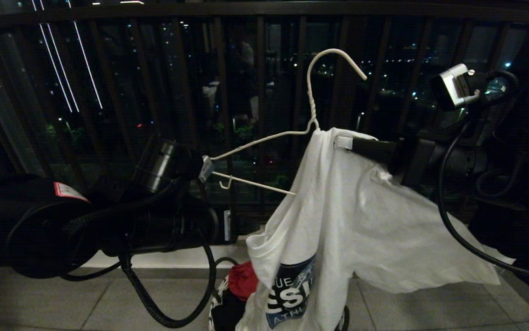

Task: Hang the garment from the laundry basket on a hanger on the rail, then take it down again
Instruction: Hang the clothes on the clothes rack

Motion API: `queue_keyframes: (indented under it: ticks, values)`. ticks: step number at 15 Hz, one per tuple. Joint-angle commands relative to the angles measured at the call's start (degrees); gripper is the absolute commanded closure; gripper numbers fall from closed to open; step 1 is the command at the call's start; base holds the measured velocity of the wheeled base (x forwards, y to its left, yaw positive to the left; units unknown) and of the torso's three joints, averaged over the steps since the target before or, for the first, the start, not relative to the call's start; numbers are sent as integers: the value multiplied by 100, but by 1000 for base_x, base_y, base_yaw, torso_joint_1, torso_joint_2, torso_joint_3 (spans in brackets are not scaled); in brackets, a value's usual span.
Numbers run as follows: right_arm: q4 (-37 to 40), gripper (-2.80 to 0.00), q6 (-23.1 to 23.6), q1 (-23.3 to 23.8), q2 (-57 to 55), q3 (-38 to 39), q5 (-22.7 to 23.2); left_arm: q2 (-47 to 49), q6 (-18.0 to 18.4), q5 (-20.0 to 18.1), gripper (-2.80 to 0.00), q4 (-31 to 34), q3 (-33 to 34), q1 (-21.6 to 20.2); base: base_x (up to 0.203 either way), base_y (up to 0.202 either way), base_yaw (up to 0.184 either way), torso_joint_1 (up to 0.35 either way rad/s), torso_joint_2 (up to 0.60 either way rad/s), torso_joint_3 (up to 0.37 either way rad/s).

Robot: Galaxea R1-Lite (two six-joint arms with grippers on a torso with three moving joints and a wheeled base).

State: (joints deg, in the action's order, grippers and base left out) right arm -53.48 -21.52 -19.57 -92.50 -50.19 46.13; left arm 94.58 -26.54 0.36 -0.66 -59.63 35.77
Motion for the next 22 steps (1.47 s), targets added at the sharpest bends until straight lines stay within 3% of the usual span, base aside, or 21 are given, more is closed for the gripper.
queue_keyframes:
  ticks: [1,10,14,18,19,22]
  values:
    - [-30,0,-10,5,4,0,27,136,-1,23,-280,-5,13,0,0,0,0,0,0,0]
    - [-30,0,-81,67,27,-35,27,523,23,64,-280,-21,28,18,0,0,0,0,0,0]
    - [-30,0,-81,67,57,-35,27,912,104,343,-280,-772,-12,18,0,0,0,0,0,0]
    - [-30,0,-81,76,81,-30,27,1116,175,351,-280,-787,-39,20,0,0,0,0,0,0]
    - [-30,0,-81,76,92,-26,27,1116,175,360,0,-787,-39,18,0,0,0,0,0,0]
    - [-30,0,-81,76,110,-16,45,1076,184,395,0,-787,-39,-21,0,0,0,0,0,0]
